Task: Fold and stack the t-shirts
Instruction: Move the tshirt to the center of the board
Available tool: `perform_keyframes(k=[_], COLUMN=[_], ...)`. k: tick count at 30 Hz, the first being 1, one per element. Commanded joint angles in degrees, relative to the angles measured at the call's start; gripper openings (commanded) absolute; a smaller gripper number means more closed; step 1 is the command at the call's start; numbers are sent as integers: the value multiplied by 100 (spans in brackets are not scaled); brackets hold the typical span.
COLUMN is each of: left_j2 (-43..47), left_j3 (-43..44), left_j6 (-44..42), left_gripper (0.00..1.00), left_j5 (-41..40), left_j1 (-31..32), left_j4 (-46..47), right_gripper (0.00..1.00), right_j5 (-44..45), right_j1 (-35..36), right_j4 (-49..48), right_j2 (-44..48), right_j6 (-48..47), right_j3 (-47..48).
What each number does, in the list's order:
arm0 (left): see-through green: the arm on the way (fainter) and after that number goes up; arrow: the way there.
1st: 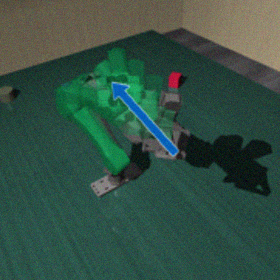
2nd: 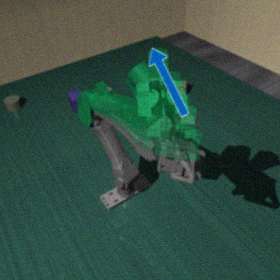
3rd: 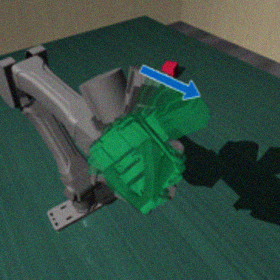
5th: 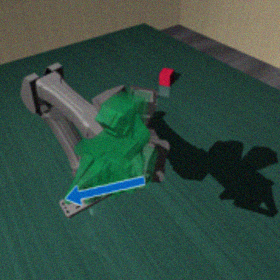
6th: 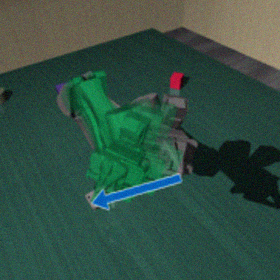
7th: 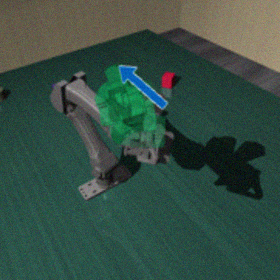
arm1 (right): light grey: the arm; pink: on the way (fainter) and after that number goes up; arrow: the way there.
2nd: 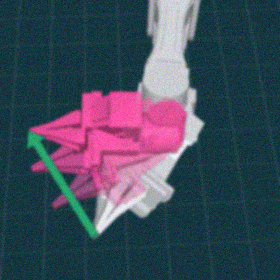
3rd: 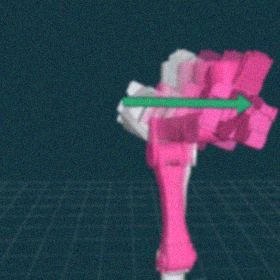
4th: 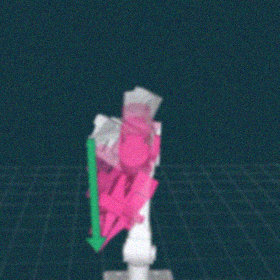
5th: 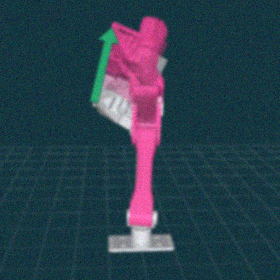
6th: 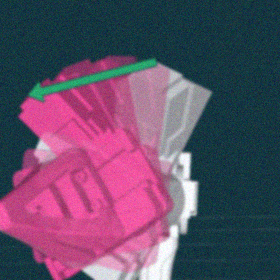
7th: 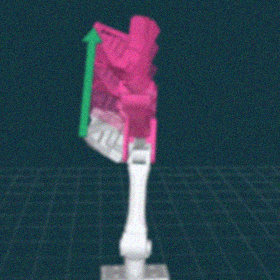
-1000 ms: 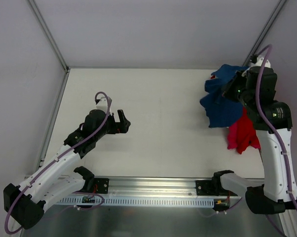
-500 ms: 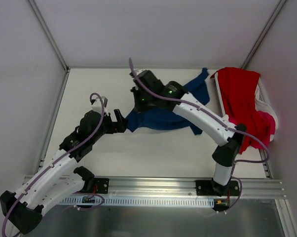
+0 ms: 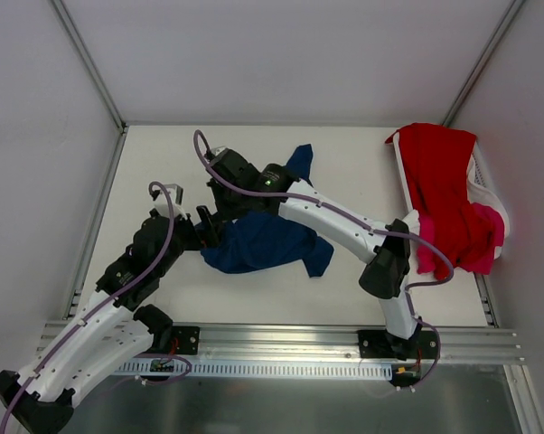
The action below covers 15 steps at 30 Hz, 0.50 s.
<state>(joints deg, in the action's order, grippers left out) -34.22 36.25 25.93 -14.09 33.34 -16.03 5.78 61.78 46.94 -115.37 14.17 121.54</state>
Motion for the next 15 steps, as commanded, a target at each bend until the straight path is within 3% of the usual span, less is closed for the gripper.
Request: perform_keyframes(k=[1,7,9,15], left_j2=[-58,-270,-77,1679], left_j3=[14,58,-187,-2066], left_j6=[-27,139,394,1492], left_gripper=[99,99,99,99], left_j5=[-112,204,-66,-585], left_j1=[85,85,85,85], left_j4=[162,162,170,1417], right_gripper=[0,0,1,1], right_j5=[388,1021,1223,1364], right_j1=[10,-289,-403,-518], right_j4=[-27,87,201,202], right_j2=[41,339,419,735], right_j6=[121,121,103,24], right_j3=[-24,-271,-297,-692])
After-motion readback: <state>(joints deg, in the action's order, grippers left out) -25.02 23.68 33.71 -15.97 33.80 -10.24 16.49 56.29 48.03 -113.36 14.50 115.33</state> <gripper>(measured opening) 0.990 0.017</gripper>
